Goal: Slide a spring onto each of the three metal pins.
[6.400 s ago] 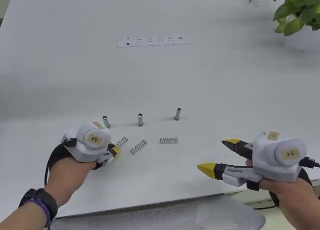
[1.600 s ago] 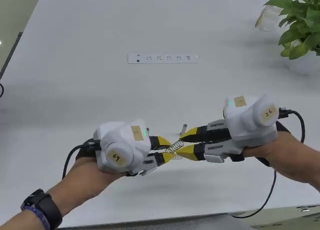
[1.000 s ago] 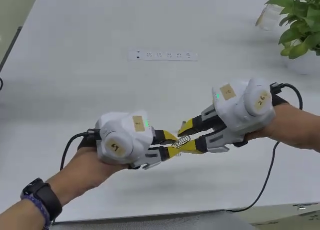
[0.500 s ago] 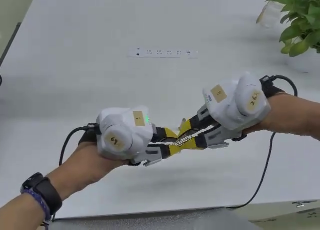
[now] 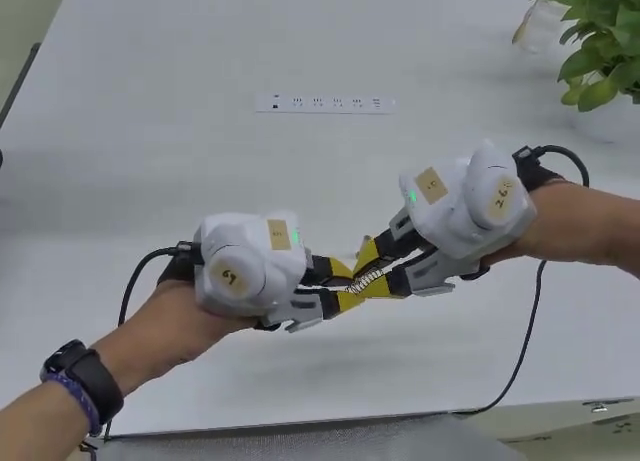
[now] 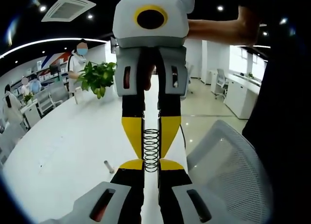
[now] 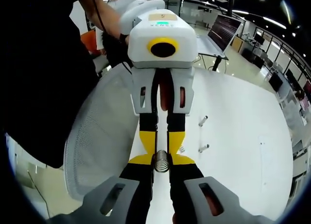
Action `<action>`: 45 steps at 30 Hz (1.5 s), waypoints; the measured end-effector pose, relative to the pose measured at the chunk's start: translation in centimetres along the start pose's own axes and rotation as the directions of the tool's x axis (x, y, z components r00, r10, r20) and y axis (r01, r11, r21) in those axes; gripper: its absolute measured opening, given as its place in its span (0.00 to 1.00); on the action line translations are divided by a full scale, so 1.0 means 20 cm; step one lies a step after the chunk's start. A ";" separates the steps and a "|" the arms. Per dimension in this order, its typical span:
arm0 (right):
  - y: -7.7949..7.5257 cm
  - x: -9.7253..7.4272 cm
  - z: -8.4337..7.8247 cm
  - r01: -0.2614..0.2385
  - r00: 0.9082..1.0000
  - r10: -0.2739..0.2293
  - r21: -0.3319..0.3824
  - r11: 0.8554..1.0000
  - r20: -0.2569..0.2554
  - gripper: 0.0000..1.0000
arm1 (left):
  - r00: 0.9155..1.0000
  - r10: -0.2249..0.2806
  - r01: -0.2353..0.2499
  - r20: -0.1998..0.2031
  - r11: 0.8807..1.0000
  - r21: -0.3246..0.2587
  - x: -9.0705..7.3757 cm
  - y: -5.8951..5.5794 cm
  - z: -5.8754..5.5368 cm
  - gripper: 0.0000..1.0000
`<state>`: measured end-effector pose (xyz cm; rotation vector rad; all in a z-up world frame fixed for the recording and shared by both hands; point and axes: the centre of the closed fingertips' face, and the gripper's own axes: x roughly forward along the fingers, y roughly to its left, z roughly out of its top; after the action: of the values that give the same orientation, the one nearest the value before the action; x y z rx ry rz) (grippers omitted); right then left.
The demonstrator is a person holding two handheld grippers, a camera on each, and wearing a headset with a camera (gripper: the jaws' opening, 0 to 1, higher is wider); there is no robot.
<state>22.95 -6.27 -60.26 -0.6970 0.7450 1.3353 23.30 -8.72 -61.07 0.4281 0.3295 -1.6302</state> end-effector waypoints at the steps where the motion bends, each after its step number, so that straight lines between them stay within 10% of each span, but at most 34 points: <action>1: 0.00 0.00 0.00 0.000 1.000 0.000 -0.003 1.000 0.001 0.09 | 1.000 -0.001 0.001 0.002 1.000 -0.004 0.00 0.00 0.00 0.02; 29: -0.04 0.05 -0.06 0.007 0.999 -0.008 -0.004 1.000 -0.051 0.08 | 0.999 0.043 -0.045 -0.029 0.997 -0.069 -0.04 0.02 -0.13 0.14; 45: -0.15 0.12 -0.13 0.042 0.995 -0.039 0.028 0.999 -0.092 0.08 | 0.971 0.226 -0.236 -0.074 0.951 -0.199 -0.28 0.14 -0.34 0.26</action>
<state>25.84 -7.22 -63.57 -0.7496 0.8184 1.2600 27.07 -1.08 -64.40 0.3358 0.4648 -1.3428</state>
